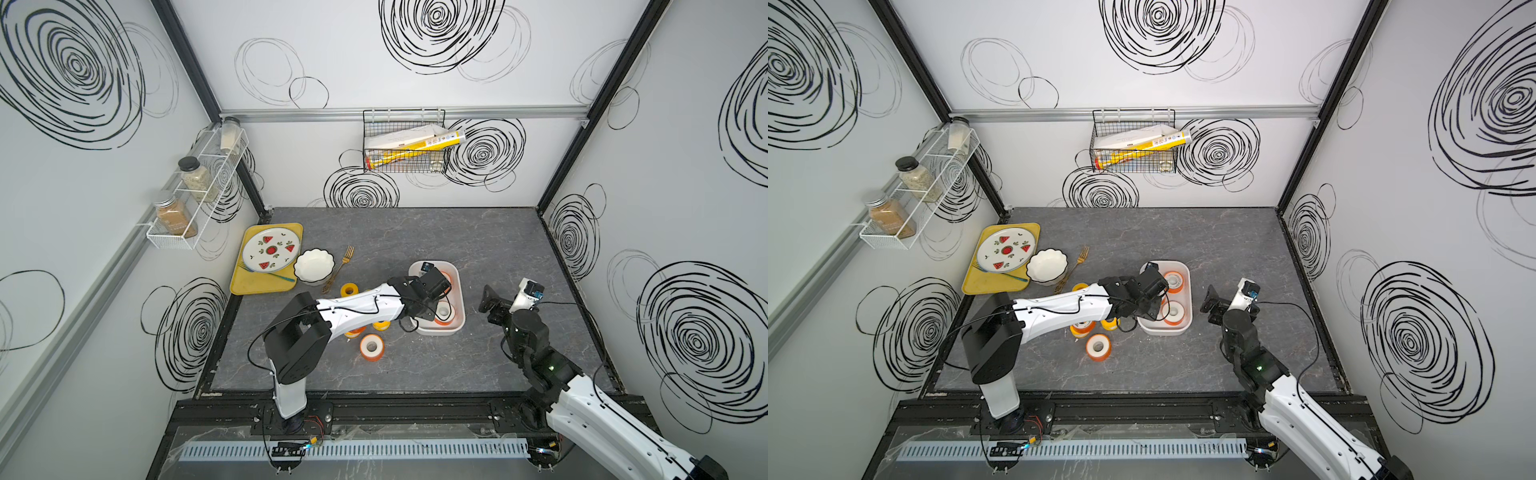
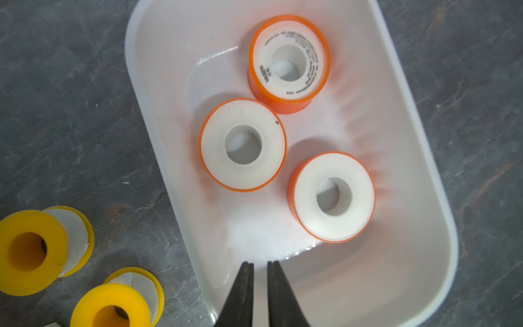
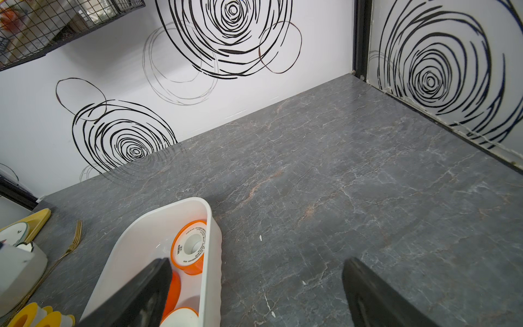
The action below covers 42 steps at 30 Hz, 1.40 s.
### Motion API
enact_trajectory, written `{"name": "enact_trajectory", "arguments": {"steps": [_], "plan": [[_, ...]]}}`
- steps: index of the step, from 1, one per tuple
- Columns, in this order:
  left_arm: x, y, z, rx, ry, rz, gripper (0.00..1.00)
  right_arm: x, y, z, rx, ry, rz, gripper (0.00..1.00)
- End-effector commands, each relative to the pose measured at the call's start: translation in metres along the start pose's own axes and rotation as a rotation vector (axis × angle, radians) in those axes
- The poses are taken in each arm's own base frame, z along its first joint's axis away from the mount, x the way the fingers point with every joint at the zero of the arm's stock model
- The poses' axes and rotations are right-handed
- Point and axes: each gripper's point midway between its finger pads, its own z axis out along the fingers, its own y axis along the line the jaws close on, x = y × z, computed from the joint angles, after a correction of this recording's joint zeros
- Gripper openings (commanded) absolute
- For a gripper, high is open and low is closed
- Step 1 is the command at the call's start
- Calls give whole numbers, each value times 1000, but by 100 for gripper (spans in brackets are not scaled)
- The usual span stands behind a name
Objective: Put the sealing tape into the storage box
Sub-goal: Place the sealing tape in the storage box.
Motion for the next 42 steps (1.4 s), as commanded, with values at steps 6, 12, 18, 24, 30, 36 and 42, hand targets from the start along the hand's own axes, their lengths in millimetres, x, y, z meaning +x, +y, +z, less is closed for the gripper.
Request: {"name": "enact_trajectory", "arguments": {"steps": [6,12,18,24,30,36,42], "plan": [[23,-11,24,40,103,72,16,-3,-4,0,17,-17,11,99],[30,-17,33,67,141,90,15,-2,-3,0,18,-14,9,99],[35,-23,38,91,168,103,15,-2,-3,1,17,-12,7,99],[33,-34,38,141,176,113,15,-2,-2,1,16,-9,4,99],[31,-46,41,191,182,115,15,-2,-2,2,17,-8,3,99],[21,-57,46,213,169,106,15,-2,-2,2,17,-8,3,99],[7,-61,55,193,144,98,16,-2,-2,1,17,-11,5,99]]}}
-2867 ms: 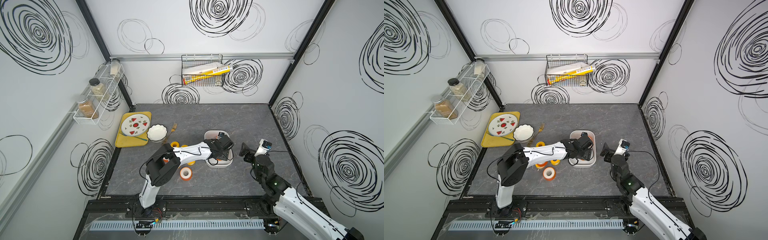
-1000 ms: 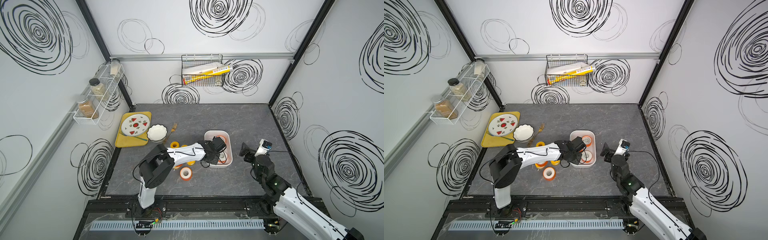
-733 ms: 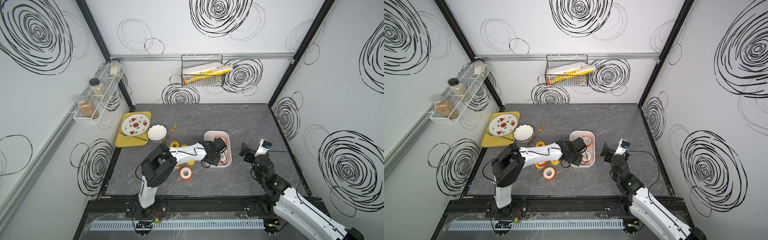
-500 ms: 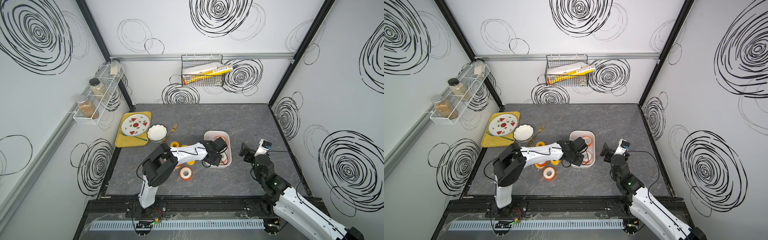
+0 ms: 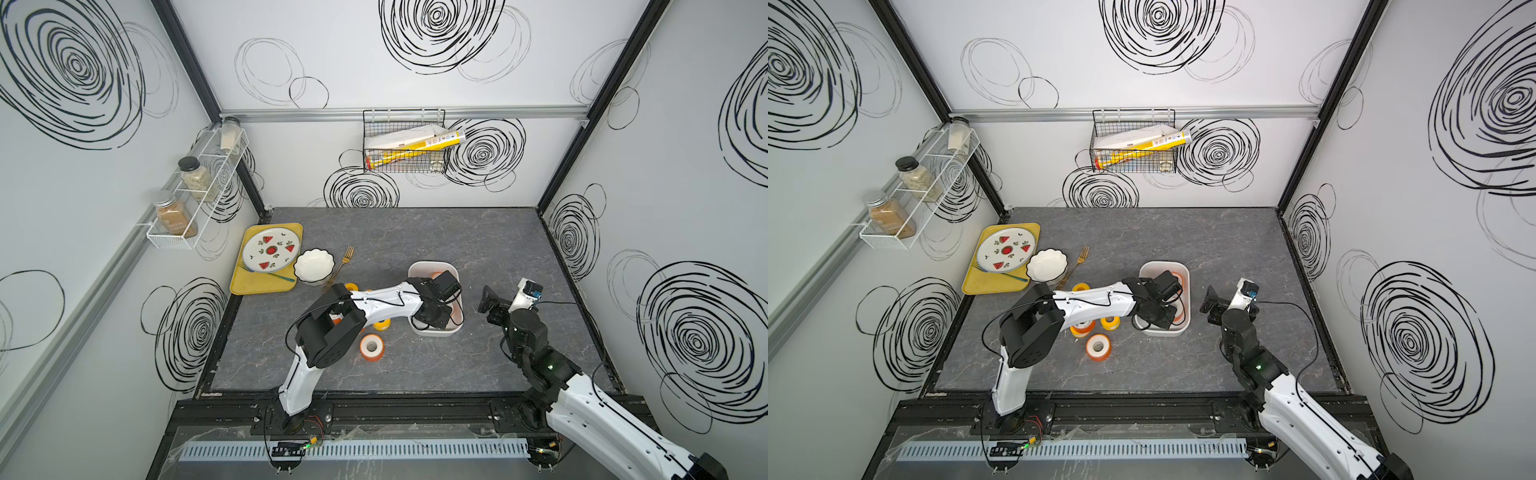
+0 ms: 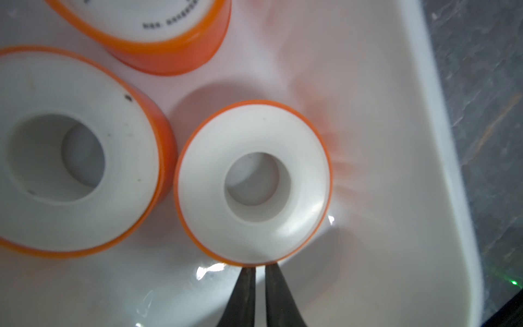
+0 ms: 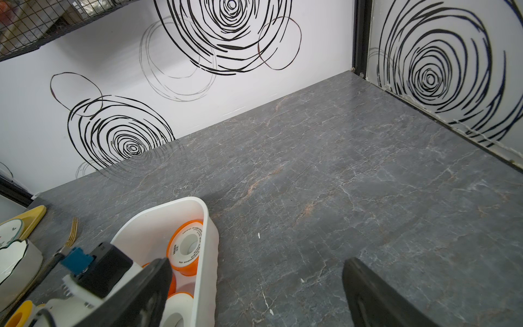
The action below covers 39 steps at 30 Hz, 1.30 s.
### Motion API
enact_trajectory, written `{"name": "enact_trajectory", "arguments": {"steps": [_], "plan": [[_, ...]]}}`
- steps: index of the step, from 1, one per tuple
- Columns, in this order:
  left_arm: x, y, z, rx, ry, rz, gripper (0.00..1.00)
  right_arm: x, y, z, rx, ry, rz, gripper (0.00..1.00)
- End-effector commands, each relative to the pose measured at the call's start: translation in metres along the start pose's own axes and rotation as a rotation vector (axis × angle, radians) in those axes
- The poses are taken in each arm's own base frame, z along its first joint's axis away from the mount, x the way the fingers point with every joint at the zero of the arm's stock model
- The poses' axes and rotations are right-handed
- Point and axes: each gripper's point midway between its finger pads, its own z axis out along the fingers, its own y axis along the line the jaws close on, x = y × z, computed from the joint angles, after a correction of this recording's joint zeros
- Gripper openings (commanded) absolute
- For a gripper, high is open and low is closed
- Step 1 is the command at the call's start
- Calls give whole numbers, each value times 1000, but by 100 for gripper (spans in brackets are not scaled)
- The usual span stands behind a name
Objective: Put the sealing tape into the storage box
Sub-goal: Place the sealing tape in the storage box.
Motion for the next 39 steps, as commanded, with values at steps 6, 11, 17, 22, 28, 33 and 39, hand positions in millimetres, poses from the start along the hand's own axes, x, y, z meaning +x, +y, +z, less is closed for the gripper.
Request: {"name": "enact_trajectory", "arguments": {"steps": [6,11,17,22,28,33,39], "plan": [[-17,1,6,-36,-36,2,18,-6,-2,-1,11,-24,17,99],[-17,-2,-6,-26,-51,6,24,-6,-2,-1,11,-26,18,99],[-22,-12,-47,19,-115,15,37,-6,-3,-1,13,-25,18,99],[-26,-5,-98,8,-204,5,44,-6,-4,-2,16,-27,20,99],[-22,41,-167,-49,-339,-73,51,-7,-3,-2,13,-28,21,100],[-3,110,-211,-124,-447,-197,56,-7,-1,-1,10,-23,12,100],[36,178,-247,-219,-538,-317,63,-8,13,5,-21,15,-39,100]]}}
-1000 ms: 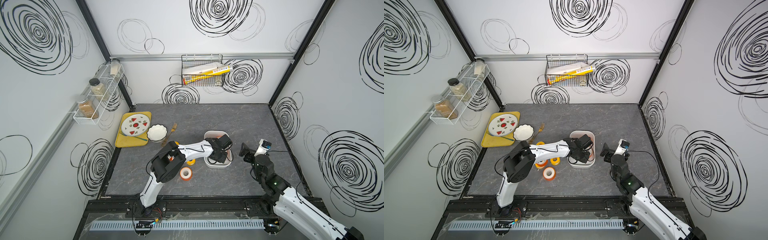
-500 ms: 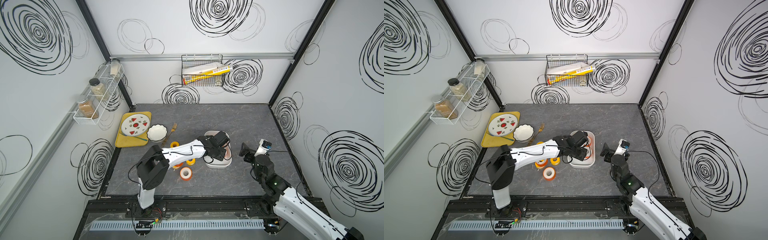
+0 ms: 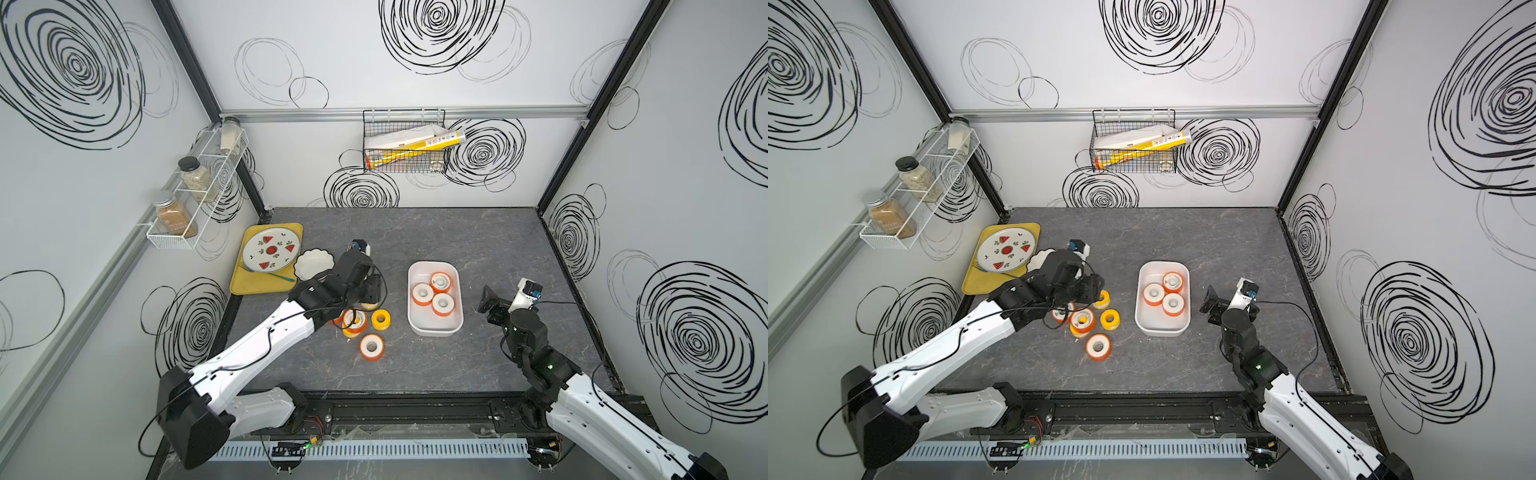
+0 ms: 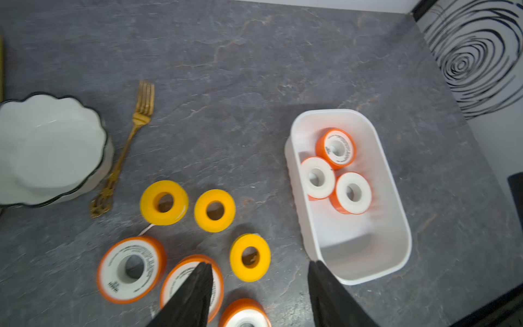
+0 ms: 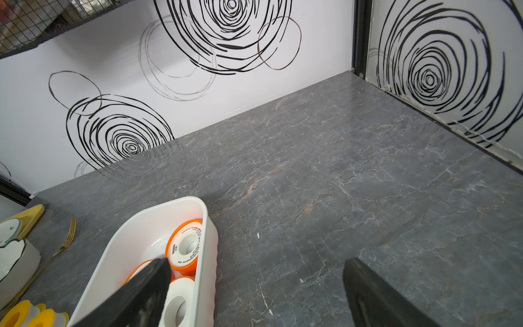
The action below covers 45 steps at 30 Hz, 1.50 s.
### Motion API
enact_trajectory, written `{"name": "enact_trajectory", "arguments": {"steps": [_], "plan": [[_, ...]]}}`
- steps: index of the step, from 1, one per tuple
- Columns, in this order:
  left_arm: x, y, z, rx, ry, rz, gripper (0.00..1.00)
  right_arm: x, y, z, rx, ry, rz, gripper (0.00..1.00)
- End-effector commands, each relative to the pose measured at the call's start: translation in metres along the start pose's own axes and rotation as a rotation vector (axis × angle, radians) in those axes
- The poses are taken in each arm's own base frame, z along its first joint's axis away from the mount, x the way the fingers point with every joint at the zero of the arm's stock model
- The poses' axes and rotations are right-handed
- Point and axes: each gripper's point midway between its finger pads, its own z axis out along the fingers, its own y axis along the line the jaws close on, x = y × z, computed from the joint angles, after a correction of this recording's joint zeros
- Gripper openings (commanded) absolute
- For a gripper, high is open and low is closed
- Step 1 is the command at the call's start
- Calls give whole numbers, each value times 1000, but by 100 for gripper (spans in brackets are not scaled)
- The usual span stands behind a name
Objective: Put the sealing tape into the storage box
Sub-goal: Place the sealing tape in the storage box, then pick up the sealing tape at the center of the board.
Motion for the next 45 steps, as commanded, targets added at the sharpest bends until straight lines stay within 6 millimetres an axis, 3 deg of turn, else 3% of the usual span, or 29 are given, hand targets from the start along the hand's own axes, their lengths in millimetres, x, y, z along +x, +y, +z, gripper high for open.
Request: {"name": "enact_trajectory", "arguments": {"steps": [1,6,10,18,25,34,45], "plan": [[0,34,-16,-62,-59,-23,68,-12,20,3,-56,17,-39,100],[1,74,-31,-143,-159,-89,82,10,62,21,-168,204,-148,92],[-5,80,-41,-151,-204,-111,84,35,112,37,-291,411,-240,90],[-18,112,-63,-224,-302,-199,88,89,225,32,-510,593,-419,97],[-26,138,-86,-301,-395,-278,93,136,293,23,-605,672,-501,100],[-27,141,-90,-295,-409,-290,93,184,338,8,-666,719,-605,100],[-27,142,-90,-294,-408,-290,93,218,358,0,-682,758,-670,100]]}}
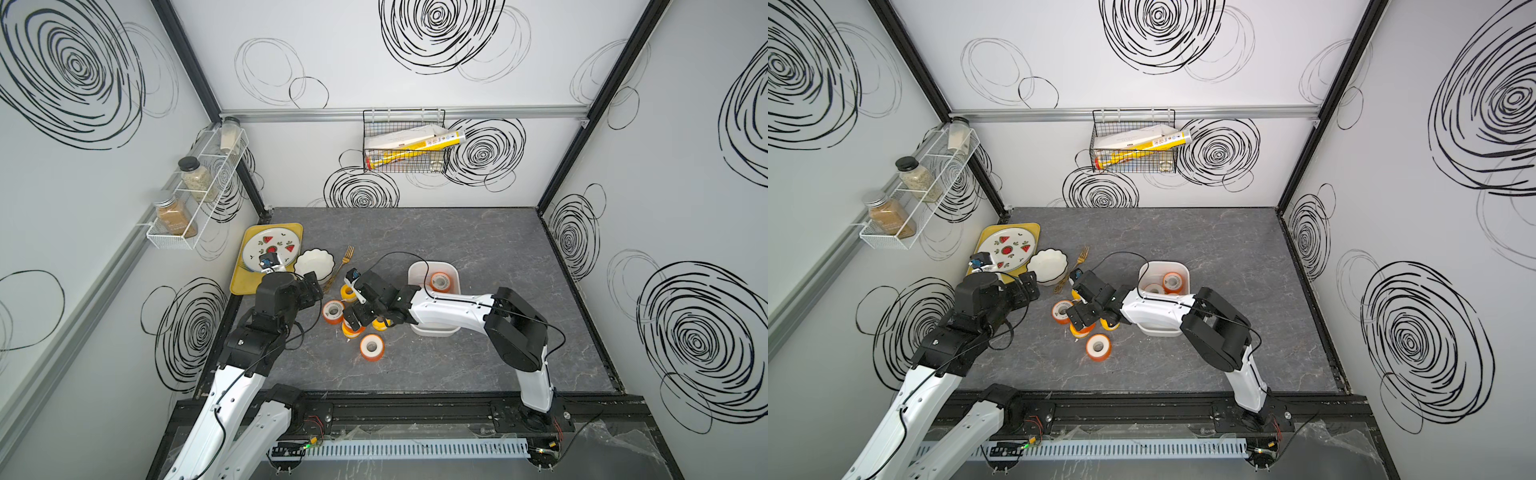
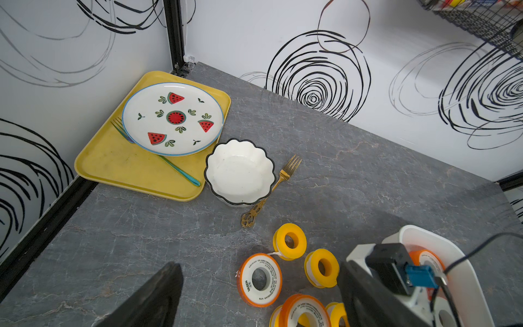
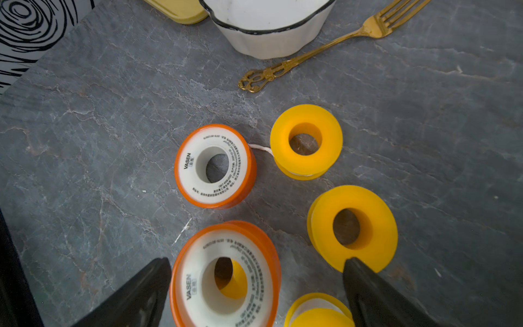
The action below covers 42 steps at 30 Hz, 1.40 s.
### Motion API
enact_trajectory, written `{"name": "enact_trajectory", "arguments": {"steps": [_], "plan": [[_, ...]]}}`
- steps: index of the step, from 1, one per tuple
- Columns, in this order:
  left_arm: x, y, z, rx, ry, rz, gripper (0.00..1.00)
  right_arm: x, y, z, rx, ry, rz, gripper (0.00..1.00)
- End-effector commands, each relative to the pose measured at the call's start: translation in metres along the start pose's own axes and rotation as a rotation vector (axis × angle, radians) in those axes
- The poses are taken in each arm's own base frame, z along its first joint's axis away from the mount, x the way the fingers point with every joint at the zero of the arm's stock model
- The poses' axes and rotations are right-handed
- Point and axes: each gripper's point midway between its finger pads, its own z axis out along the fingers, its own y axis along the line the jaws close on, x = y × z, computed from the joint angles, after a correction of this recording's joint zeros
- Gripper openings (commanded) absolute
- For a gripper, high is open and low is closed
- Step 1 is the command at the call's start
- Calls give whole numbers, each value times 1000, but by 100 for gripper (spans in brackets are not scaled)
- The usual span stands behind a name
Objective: Put the sealing tape into the storage box
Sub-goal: Pick up the sealing tape at the center of the board.
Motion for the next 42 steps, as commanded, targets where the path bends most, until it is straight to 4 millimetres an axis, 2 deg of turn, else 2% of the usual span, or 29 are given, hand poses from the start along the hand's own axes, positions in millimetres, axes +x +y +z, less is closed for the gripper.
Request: {"name": "enact_trajectory", "arguments": {"steps": [1,7,21,25,27,35,42], "plan": [[-8,-2,0,14,-38,-13,93,2,6,4,14,27,-26,100],[-8,-2,1,17,-36,-12,93,2,13,8,14,34,-45,100],[-4,-4,4,25,-19,-5,93,24,21,25,31,99,-76,98],[-4,-4,4,25,-18,-5,93,27,14,27,69,106,-78,94],[-4,-4,4,25,-18,-5,93,30,12,29,82,115,-75,91],[-4,-4,5,27,-16,-3,93,27,18,25,50,111,-79,65],[-4,-4,4,28,-18,-2,93,5,26,4,24,55,-69,58]]}}
